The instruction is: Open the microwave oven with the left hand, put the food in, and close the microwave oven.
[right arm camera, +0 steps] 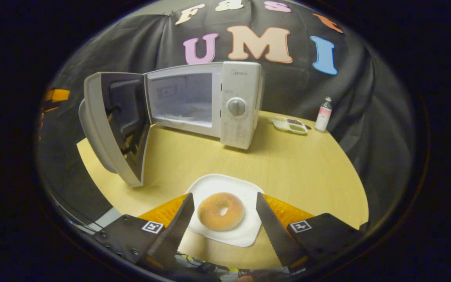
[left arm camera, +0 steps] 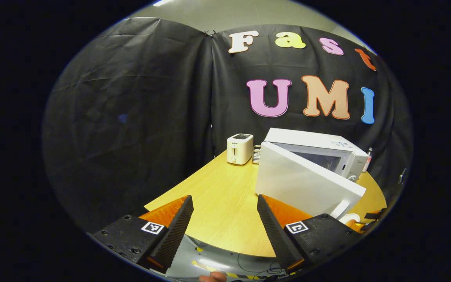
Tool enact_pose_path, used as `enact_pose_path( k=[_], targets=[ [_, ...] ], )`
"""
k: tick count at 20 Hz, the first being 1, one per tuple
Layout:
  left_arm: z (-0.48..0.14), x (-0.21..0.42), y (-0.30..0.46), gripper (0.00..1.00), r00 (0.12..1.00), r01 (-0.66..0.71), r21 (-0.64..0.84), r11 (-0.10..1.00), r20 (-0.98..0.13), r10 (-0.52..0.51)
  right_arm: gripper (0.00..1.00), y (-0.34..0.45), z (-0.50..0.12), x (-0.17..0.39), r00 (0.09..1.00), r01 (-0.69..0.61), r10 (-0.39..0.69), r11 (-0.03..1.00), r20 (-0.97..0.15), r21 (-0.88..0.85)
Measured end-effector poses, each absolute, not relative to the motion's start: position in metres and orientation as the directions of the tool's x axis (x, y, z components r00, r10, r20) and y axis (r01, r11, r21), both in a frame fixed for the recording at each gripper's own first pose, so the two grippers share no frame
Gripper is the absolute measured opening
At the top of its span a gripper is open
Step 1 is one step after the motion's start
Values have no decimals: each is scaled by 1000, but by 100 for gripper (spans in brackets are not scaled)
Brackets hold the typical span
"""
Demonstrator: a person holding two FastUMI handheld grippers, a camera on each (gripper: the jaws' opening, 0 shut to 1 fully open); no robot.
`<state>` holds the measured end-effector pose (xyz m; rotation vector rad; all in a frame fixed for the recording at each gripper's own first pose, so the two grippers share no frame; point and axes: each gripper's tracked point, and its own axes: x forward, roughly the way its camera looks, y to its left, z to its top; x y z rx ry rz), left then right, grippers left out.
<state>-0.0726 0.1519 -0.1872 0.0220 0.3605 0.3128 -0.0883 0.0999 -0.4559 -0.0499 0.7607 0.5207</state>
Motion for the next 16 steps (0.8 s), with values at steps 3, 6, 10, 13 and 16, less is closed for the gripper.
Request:
enact_pose_path(
  k=[3,6,10,13,16],
  targets=[
    [-178,-64,141,97,899,-302,54,952,-317,303,100,102,-467,-89,580,-463,442,870,-684,169],
    [-173,-58,133,97,901,-300,65,952,-310,305,100,104,-474,-88,570,-464,446,868,-690,177],
    [-168,-54,127,97,901,-300,89,950,-302,313,100,105,-486,-92,541,-467,457,861,-706,200],
    [-165,-53,125,97,898,-307,94,947,-301,322,98,108,-492,-95,513,-466,469,856,-719,225],
    [-167,-54,127,95,891,-324,92,942,-306,336,93,110,-494,-93,513,-470,471,854,-718,225]
  ],
)
